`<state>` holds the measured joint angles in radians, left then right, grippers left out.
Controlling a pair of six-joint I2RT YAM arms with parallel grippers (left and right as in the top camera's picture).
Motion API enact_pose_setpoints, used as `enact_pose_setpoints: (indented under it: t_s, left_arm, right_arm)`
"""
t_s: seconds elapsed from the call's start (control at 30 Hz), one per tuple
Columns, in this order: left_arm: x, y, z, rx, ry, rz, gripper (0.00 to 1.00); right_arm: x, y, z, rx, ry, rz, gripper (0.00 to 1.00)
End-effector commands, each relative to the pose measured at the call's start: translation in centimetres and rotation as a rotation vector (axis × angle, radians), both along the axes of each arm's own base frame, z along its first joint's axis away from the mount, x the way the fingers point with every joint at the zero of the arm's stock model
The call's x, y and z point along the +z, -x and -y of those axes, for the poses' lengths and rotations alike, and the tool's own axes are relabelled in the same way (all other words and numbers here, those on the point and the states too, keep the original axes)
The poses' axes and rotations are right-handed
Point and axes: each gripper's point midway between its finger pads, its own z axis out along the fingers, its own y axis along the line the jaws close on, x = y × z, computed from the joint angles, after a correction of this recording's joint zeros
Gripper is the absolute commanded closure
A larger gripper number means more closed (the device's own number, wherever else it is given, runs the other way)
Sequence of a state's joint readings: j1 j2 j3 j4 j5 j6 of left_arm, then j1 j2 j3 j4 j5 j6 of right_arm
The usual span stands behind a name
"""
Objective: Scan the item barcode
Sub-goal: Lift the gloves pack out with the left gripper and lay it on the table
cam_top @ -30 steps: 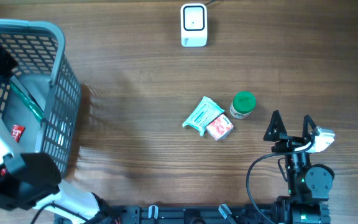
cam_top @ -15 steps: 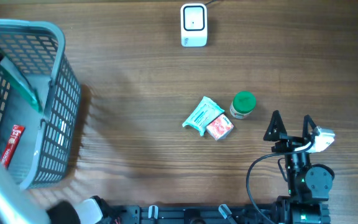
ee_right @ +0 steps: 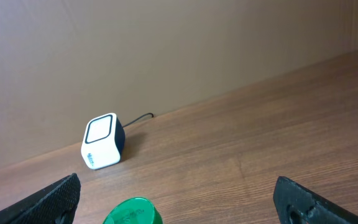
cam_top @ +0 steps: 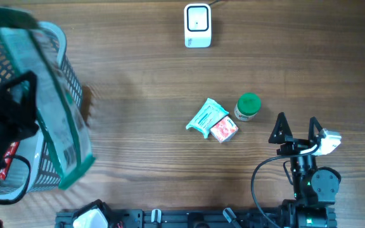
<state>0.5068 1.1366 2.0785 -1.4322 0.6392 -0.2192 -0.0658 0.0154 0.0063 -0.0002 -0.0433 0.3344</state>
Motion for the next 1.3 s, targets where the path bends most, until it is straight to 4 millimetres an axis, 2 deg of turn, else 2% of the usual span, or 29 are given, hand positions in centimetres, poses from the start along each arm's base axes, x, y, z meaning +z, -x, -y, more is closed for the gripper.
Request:
enact_pose_setpoints:
  t_s: [0.0,0.27,0.37,0.67,0.77,0.87,1.03,1.13,1.27]
  left_arm:
    - [-1.8,-0.1,2.1,-0.18,-0.005,-0.036,0.96]
    - [-4.5,0.5,6.0,-0.526,0.022,-0.002,0.96]
    - [-7.0,0.0,7.3,-0.62,0.061,-0.052,0.96]
    - [-14.6,-1.6,13.3,-0.934,0.118,-0.166,0.96]
    - [-18.0,-3.0,14.6,-0.984,0.118,-0.203,0.96]
    - [-21.2,-4.4,14.9,-0.968,0.113,-0.276,0.96]
    - [-28.8,-6.8,14.3,-0.81,0.007,-0.506,0.96]
    - [-32.7,-8.3,13.3,-0.605,-0.105,-0.634,0.96]
    - [-33.8,-9.7,12.2,-0.371,-0.307,-0.645,0.96]
  right_arm:
    - [0.1,0.0,0.0,-0.003,0.018,0.006,0.0]
    - [0.1,0.0,0.0,-0.003,0.018,0.006,0.0]
    - [0.1,0.0,0.0,-0.003,0.018,0.006,0.0]
    - [0.1,0.0,0.0,-0.003,0.018,0.006,0.0]
    - [0.1,0.0,0.0,-0.003,0.018,0.006,0.0]
    - [0.1,0.0,0.0,-0.003,0.018,0.006,0.0]
    - [0.1,0.0,0.0,-0.003,0.017,0.006,0.0]
    - [0.1,0.0,0.0,-0.003,0.017,0.005,0.0]
    - [0.1,0.0,0.0,-0.003,0.018,0.003,0.0]
